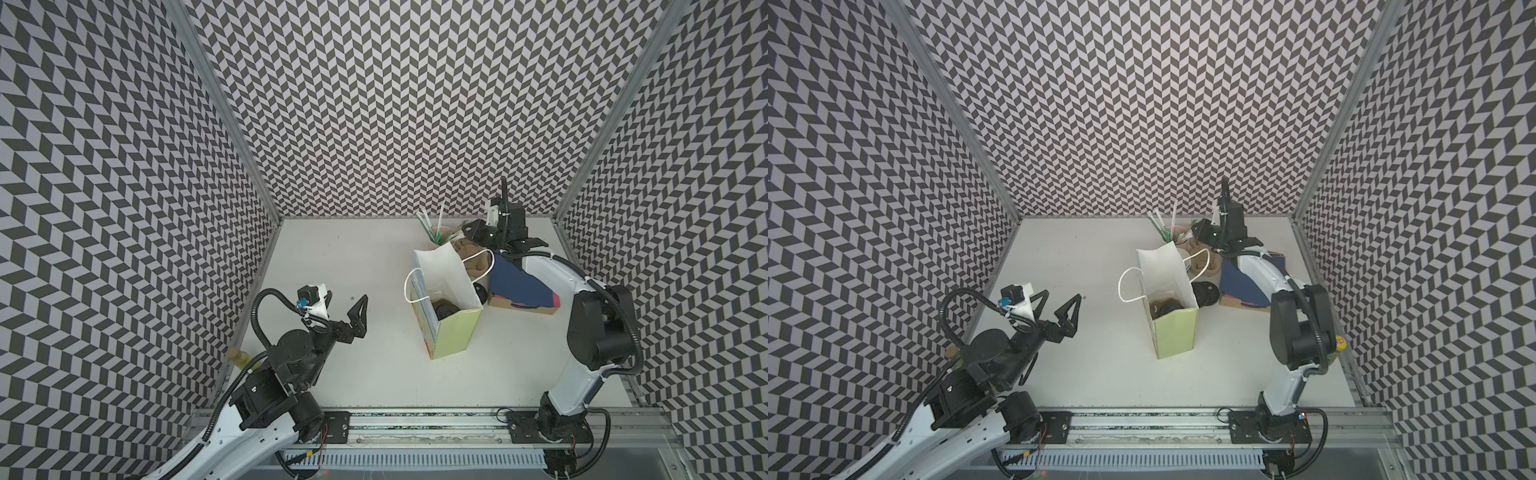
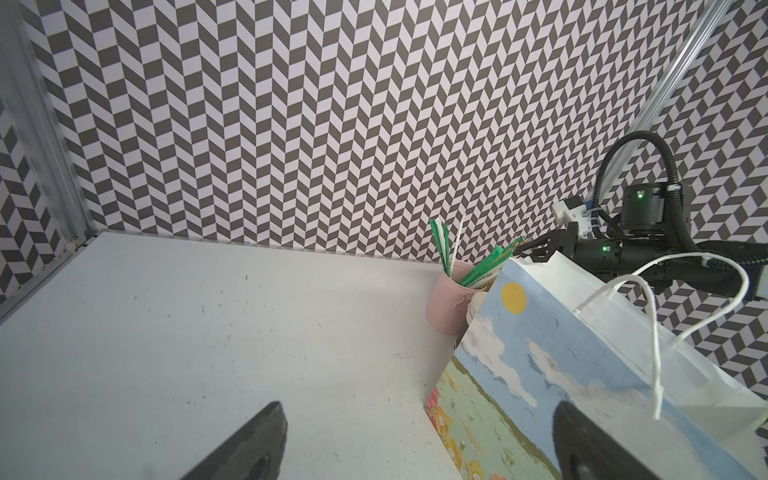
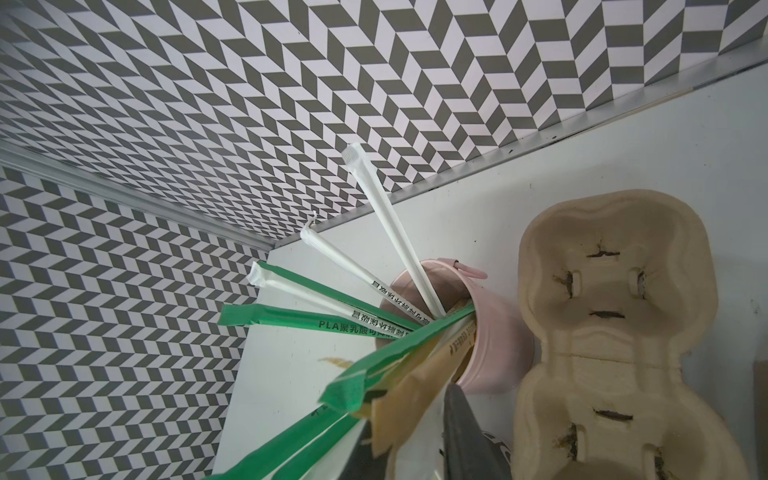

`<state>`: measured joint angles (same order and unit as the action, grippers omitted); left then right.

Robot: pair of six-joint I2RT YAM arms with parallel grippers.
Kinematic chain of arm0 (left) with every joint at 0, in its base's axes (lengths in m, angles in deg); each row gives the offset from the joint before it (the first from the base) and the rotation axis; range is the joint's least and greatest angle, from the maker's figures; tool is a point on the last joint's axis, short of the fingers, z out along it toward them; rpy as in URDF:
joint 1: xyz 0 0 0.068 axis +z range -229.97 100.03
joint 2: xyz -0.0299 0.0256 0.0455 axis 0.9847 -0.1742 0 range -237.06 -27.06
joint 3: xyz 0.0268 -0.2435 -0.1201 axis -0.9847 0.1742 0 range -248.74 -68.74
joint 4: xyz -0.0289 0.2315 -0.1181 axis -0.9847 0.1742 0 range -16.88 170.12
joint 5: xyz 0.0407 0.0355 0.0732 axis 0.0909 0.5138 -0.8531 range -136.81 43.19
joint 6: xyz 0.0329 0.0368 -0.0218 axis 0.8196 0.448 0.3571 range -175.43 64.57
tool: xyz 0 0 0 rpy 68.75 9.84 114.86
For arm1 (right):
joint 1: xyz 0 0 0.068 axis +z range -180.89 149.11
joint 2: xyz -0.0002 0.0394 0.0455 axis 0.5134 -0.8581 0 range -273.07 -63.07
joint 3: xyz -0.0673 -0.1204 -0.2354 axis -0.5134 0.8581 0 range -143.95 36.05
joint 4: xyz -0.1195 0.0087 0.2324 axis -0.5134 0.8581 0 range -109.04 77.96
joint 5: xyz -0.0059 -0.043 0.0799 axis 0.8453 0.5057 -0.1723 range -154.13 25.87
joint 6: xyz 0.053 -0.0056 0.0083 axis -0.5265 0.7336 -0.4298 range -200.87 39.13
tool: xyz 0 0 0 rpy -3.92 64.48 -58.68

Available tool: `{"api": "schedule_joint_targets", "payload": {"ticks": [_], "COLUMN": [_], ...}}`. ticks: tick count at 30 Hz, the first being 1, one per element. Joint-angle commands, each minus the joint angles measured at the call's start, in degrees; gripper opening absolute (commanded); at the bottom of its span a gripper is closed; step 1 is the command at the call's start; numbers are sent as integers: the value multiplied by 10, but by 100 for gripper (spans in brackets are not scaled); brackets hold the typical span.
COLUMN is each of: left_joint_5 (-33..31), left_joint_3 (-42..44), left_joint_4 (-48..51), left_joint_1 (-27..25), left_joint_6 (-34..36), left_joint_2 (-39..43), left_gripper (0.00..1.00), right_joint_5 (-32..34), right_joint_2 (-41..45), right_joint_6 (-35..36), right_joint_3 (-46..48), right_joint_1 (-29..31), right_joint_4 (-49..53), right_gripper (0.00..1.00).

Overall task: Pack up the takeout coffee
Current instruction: 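Lower the right gripper onto the pink cup and grasp a white straw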

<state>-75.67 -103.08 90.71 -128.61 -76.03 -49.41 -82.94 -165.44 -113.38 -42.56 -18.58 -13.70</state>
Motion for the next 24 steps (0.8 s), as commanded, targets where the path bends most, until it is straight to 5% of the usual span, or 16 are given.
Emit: {"api": "schedule_joint_targets", "payload": {"ticks": [1, 24], "left_joint_5": [1, 13], "left_joint_3": [2, 1], "left_joint_4": [-12, -14], "left_joint_1": [5, 14], "left_joint_6": [-1, 0], "left_joint_2": [0, -5], "left_gripper": [100, 100], "right_joint_5": [9, 36], "right_joint_2": [-1, 27], "right_joint_6": [6, 12], "right_joint_3": [-15, -13], "right_joint_1": [4, 9], "right_joint_4": [-28, -1], "right_gripper": [18, 4]}}
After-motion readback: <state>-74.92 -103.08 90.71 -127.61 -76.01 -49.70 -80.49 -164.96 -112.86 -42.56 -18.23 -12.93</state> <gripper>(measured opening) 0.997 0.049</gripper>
